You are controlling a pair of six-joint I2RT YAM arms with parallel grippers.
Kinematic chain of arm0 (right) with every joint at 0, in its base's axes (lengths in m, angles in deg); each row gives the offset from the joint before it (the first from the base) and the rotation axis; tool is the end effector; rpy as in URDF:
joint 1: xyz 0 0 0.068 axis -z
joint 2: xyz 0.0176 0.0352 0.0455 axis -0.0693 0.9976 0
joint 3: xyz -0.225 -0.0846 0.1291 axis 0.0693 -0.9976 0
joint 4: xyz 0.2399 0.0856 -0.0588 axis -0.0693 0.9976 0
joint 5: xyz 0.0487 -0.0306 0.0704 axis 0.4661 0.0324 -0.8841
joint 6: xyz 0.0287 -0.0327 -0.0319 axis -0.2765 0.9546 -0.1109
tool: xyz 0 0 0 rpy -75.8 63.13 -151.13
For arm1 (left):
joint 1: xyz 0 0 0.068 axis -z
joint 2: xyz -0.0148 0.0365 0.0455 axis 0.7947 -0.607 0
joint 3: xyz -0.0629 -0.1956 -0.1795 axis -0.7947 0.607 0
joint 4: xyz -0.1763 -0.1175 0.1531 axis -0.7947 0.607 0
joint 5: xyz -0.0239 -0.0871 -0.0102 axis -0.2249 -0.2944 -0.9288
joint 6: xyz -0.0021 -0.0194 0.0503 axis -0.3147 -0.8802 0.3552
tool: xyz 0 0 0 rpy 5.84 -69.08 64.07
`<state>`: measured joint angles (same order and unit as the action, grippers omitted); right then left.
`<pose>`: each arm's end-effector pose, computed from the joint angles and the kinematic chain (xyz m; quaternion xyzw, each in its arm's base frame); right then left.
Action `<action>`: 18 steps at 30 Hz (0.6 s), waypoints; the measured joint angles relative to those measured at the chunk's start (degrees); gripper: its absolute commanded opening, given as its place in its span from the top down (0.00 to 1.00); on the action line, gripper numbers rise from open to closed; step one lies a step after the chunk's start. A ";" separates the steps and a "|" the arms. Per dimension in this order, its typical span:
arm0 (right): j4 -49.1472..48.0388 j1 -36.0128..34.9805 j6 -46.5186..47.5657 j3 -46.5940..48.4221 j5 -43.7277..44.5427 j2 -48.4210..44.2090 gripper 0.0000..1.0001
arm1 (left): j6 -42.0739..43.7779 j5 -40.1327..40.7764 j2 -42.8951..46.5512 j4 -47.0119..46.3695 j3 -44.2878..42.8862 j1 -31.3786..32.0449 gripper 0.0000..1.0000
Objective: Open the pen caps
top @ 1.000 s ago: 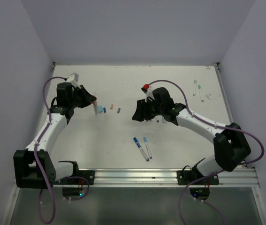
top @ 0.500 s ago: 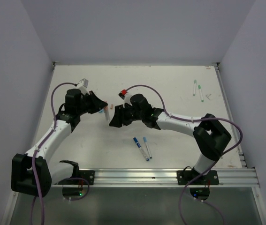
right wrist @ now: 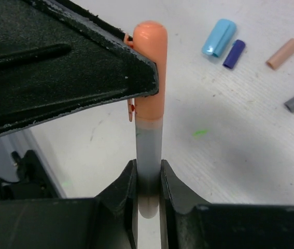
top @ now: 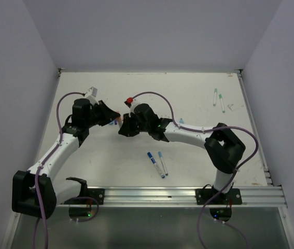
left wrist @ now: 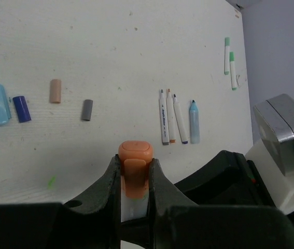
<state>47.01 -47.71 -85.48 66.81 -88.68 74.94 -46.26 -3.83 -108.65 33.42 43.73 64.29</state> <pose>0.2520 0.3311 0.2267 -0.1994 0.8271 0.4142 0.3234 0.2478 -0.0637 0.2619 -0.1321 0.8363 -0.3651 0.3871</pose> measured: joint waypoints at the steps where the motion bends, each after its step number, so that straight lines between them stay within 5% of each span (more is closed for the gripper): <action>1: 2.01 -0.79 1.18 0.90 2.51 0.02 1.00 | -0.48 0.24 -0.17 0.17 -0.02 0.00 1.00; 11: 19.32 -14.51 18.93 10.10 51.60 4.48 1.00 | -2.73 -3.96 -6.29 4.50 -5.11 0.63 1.00; 15: 21.14 -15.54 20.72 9.92 54.01 4.63 1.00 | -3.52 -4.70 -6.73 5.88 -5.14 0.81 1.00; 18: 18.64 -12.50 18.91 5.84 42.71 0.74 1.00 | -3.91 -5.03 -7.04 6.19 -5.11 0.83 1.00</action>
<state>65.65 -60.21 -66.58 72.64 -45.97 75.69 -50.17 -8.85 -115.69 39.61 38.62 65.12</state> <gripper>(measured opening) 0.205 0.193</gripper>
